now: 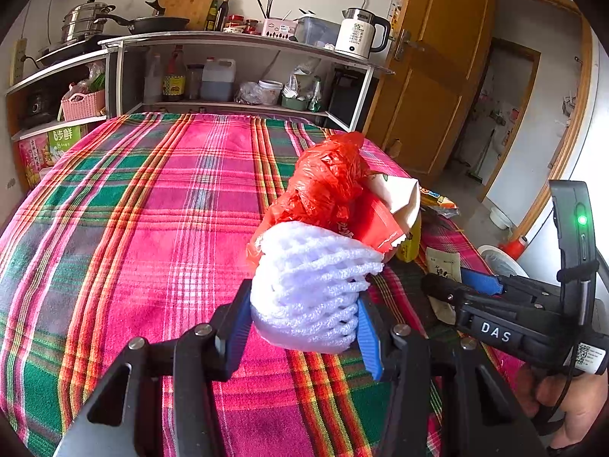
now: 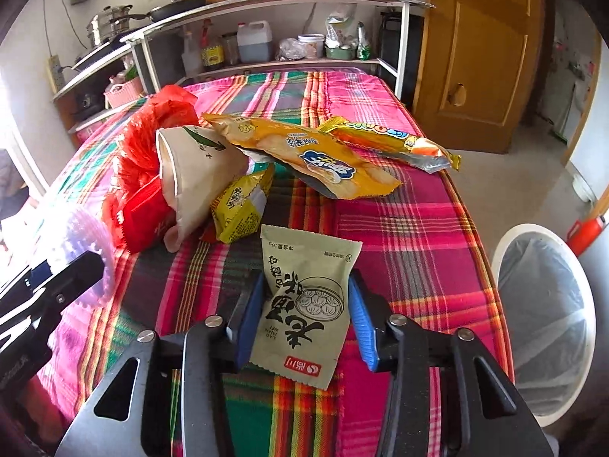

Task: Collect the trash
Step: 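Grasp the white foam net with the left tool while the right tool grasps the paper sachet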

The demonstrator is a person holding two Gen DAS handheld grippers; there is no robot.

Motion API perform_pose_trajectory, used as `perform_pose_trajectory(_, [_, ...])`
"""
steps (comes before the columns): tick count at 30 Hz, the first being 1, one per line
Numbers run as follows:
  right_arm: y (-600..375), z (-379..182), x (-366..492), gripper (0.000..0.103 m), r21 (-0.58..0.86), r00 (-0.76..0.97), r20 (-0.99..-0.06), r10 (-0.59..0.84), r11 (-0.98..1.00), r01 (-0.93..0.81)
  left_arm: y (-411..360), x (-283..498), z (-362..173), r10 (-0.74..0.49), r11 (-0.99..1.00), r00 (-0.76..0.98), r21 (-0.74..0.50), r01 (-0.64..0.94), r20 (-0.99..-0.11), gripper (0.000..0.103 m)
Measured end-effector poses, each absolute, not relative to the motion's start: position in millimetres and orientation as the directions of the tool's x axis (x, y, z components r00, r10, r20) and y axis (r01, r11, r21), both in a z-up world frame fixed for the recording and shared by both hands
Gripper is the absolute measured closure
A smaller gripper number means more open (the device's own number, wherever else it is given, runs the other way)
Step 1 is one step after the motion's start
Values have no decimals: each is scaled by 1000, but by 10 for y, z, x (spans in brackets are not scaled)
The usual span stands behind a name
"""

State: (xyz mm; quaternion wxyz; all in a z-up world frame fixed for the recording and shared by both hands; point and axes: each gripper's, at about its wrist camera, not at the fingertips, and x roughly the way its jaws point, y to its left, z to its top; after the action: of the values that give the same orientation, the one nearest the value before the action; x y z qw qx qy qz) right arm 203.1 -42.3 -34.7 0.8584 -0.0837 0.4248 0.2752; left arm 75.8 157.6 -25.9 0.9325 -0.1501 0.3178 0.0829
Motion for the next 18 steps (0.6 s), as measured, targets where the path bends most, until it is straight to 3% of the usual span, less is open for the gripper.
perform_pose_trajectory(10, [-585, -258, 1931, 72, 134, 478, -749, 458, 812, -569, 1486, 723, -217, 71, 944, 784, -213, -254, -617, 52])
perform_pose_trajectory(12, [-614, -214, 1913, 87, 140, 480, -741, 469, 808, -573, 1458, 712, -200, 72, 945, 784, -210, -252, -616, 52])
perform_pose_trajectory(18, [-682, -234, 1909, 89, 162, 467, -740, 485, 802, -575, 1359, 685, -146, 72, 949, 787, -202, -244, -612, 52])
